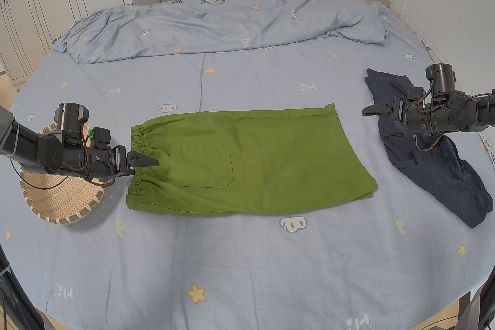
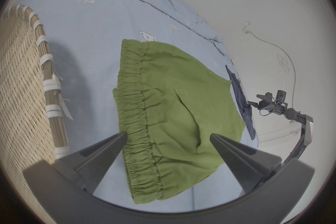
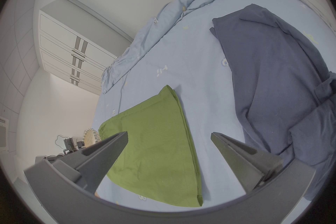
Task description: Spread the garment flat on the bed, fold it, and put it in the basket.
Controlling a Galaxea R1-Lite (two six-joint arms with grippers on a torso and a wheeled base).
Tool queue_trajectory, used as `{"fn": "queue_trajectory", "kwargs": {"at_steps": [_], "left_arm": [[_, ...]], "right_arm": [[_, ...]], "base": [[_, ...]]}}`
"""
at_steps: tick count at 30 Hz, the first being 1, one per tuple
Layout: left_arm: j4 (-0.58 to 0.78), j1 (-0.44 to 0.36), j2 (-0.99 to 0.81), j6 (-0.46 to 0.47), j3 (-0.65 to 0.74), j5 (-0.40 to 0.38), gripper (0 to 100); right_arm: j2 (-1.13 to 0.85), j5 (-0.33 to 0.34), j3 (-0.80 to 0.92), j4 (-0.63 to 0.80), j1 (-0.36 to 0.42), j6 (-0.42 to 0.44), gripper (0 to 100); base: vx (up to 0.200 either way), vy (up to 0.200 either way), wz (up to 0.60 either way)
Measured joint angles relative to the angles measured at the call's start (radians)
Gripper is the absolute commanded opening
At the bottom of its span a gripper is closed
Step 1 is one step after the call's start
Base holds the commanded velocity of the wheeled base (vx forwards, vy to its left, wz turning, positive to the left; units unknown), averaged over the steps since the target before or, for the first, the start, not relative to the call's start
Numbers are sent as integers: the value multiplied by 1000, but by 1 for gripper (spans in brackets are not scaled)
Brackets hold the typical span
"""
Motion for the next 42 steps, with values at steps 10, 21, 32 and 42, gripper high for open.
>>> {"fn": "queue_trajectory", "kwargs": {"at_steps": [10,21,32,42], "left_arm": [[0,0,4,18,9,24,100],[-23,-3,48,33,-14,41,100],[-27,0,127,-23,-87,-66,100],[-28,4,147,-40,-103,-97,0]], "right_arm": [[1,0,1,2,4,-1,100],[2,-1,2,2,11,-1,100],[4,-2,2,2,11,-1,100],[5,-3,9,2,9,-2,100]], "base": [[0,0,0],[0,0,0],[0,0,0],[0,0,0]]}}
